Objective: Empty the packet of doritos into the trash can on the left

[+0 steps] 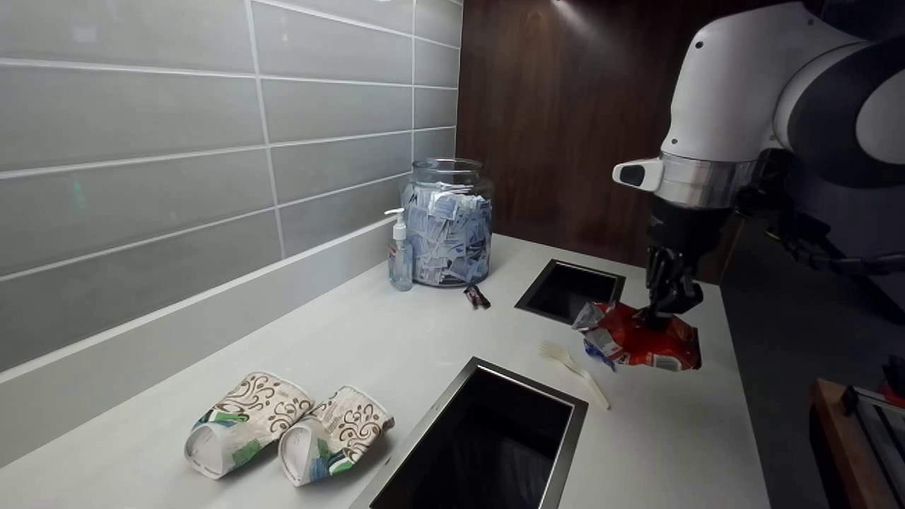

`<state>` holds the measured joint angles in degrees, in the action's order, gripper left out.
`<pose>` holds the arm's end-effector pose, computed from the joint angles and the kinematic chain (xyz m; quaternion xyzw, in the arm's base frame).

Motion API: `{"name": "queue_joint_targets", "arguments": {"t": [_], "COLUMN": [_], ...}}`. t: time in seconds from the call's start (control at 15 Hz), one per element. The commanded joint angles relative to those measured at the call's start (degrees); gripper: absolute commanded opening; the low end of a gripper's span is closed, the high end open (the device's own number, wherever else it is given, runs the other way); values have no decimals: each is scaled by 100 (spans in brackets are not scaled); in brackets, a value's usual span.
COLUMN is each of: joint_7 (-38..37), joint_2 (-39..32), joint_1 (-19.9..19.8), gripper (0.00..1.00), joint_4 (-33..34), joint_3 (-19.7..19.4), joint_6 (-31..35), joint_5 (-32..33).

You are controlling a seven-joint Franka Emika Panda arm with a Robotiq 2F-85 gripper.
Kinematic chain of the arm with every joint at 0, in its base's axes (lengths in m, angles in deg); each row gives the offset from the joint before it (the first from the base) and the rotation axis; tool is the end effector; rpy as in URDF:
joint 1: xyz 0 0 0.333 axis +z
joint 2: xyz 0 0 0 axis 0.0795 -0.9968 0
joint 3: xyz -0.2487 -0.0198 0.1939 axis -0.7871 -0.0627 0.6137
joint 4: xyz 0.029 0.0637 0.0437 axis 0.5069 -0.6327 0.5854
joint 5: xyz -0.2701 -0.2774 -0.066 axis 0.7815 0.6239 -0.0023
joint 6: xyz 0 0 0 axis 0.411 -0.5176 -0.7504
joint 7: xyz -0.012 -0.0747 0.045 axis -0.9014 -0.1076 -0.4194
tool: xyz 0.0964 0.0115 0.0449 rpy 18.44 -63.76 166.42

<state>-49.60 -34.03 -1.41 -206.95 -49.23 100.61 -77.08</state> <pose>0.3796 0.0124 0.3125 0.9801 0.1951 -0.0007 0.0378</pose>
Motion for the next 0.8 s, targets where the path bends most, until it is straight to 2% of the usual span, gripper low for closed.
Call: {"name": "queue_joint_targets", "arguments": {"t": [0.0,0.13,0.2,0.33,0.4,0.73], "joint_7": [1,-70,-80,-60,-93,-97], "joint_2": [-255,-333,-348,-342,-322,-207], "joint_1": [-60,-111,-134,-163,-186,-205], "gripper": [0,4,27,30,36,73], "joint_4": [3,3,7,7,7,30], "joint_3": [9,33,41,38,52,66], "joint_6": [-114,-127,-178,-189,-223,-394], "joint_5": [27,110,158,201,248,288]}}
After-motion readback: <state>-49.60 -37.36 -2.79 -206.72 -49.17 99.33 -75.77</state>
